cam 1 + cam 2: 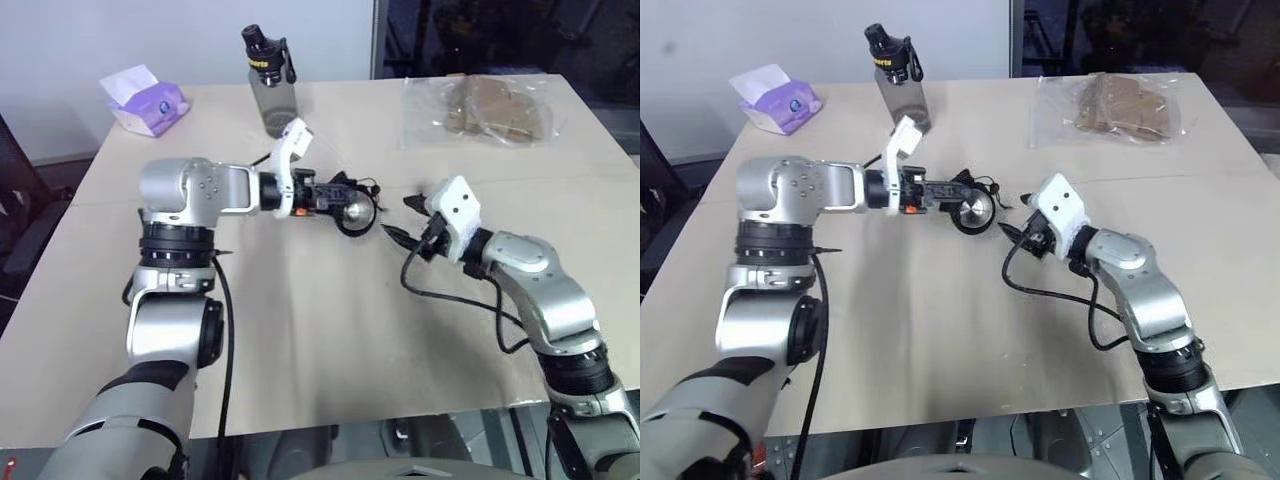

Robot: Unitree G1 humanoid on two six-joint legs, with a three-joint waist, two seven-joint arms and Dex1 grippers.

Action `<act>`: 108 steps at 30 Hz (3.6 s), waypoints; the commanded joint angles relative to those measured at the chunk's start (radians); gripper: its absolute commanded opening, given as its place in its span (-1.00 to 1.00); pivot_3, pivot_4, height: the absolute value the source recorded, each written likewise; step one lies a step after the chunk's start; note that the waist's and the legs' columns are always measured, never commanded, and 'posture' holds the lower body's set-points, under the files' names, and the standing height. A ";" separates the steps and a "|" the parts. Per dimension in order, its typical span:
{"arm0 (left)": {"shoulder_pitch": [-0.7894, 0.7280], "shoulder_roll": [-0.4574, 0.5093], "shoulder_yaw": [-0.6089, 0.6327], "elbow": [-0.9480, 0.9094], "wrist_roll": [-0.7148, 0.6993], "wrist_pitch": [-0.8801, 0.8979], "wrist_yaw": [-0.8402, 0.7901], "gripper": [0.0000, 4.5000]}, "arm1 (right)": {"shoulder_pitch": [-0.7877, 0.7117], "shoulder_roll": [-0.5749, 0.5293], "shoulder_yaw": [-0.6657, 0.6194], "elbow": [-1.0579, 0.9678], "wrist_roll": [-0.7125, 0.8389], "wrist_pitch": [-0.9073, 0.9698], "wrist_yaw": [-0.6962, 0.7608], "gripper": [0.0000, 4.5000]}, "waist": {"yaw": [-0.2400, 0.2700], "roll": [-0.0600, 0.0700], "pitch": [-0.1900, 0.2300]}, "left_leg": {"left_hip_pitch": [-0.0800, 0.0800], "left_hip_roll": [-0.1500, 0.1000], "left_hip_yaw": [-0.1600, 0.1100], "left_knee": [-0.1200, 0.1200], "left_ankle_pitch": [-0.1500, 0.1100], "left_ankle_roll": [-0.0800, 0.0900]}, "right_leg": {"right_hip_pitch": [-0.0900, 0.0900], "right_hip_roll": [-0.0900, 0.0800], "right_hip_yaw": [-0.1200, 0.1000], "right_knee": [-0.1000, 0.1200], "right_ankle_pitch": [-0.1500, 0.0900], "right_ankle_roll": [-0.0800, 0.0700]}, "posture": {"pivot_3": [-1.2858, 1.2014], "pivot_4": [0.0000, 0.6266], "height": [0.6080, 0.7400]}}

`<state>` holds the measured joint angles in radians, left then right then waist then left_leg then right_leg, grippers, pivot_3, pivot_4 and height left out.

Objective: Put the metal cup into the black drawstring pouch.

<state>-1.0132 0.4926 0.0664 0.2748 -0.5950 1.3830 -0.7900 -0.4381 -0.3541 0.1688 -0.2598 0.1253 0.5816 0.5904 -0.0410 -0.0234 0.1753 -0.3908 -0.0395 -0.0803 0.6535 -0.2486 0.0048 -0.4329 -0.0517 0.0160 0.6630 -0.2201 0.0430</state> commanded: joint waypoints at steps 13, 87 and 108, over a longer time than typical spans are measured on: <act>-0.023 0.088 -0.010 -0.128 -0.059 0.053 -0.027 -1.00 | -0.281 0.266 0.039 0.760 -0.135 -0.544 -0.144 0.39 | -0.003 0.000 0.000 | -0.001 0.000 0.000 0.000 0.000 0.000 | -0.001 0.001 0.001 0.000 0.000 0.000 | 0.03 -0.52 1.00; -0.054 -0.307 -0.169 -0.103 0.101 -0.684 -0.070 -0.92 | -0.537 -0.293 -0.086 -0.272 -0.032 0.331 0.028 -1.00 | 0.026 0.000 0.000 | -0.009 0.000 0.003 0.004 -0.001 0.002 | -0.006 0.001 0.000 0.000 0.000 0.000 | 0.03 -0.52 1.00; -0.060 0.130 -0.199 0.007 0.305 -0.780 -0.196 -0.92 | -0.548 -0.330 -0.389 -0.012 -0.002 0.251 -0.204 -1.00 | 0.027 0.000 -0.001 | -0.010 0.001 0.005 0.000 0.000 0.002 | -0.010 0.001 0.002 -0.001 0.000 0.000 | 0.03 -0.52 1.00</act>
<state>-1.1138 0.6033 -0.1189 0.2612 -0.3332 0.5757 -0.9793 -0.9855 -0.6628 -0.0923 -0.2463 0.1394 0.8254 0.4478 -0.0143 -0.0234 0.1741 -0.4013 -0.0385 -0.0756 0.6530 -0.2492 0.0067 -0.4419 -0.0509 0.0168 0.6612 -0.2201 0.0432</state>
